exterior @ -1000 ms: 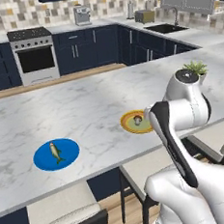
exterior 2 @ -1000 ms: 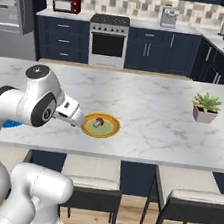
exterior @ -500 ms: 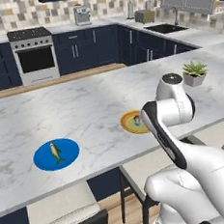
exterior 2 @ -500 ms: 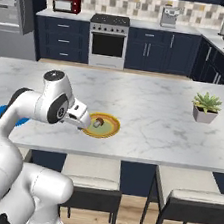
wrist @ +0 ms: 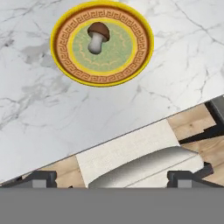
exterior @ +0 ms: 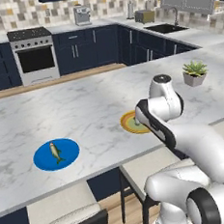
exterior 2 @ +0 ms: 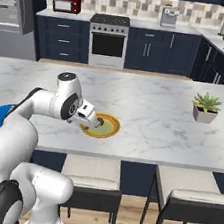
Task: Transport the fish and mushroom to the fridge. Place the fish on the rack containing meat and place the mushroom on the rack containing the vegetable, ensuring meats and vegetables are on different racks.
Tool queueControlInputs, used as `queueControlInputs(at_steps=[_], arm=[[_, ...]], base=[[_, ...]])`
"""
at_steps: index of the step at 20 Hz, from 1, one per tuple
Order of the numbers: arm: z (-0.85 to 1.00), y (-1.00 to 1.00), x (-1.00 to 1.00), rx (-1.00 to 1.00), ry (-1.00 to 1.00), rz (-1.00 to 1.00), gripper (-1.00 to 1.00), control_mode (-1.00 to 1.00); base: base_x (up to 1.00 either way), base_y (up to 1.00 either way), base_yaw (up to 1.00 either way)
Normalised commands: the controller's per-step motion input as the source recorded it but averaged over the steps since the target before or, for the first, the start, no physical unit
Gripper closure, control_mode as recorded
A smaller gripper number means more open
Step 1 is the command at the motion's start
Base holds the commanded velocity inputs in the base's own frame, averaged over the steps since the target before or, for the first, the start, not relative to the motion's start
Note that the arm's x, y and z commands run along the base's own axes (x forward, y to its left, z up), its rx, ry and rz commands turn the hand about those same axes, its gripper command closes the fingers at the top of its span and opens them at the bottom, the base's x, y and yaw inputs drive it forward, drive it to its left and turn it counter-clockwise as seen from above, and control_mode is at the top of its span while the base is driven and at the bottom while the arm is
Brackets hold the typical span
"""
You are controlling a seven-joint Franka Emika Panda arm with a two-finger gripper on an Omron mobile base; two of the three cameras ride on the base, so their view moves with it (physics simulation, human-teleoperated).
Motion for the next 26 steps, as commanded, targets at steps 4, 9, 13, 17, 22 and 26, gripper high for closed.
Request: queueControlInputs(at_steps=[4,9,13,17,22,26], arm=[[-0.12,-0.04,0.39,0.0,0.0,0.0,-1.0,-1.0],[-0.2,-0.01,0.49,0.0,0.02,0.0,-1.0,-1.0],[-0.2,0.0,0.44,0.0,0.02,0.0,-1.0,-1.0],[-0.27,0.0,0.45,0.0,0.0,0.0,-1.0,-1.0],[-0.28,0.0,0.43,0.0,0.03,0.0,-1.0,-1.0],[-0.25,-0.01,0.3,0.0,0.03,0.0,-1.0,-1.0]], base=[[0.0,0.0,0.0],[0.0,0.0,0.0],[0.0,0.0,0.0],[0.0,0.0,0.0],[0.0,0.0,0.0],[0.0,0.0,0.0]])
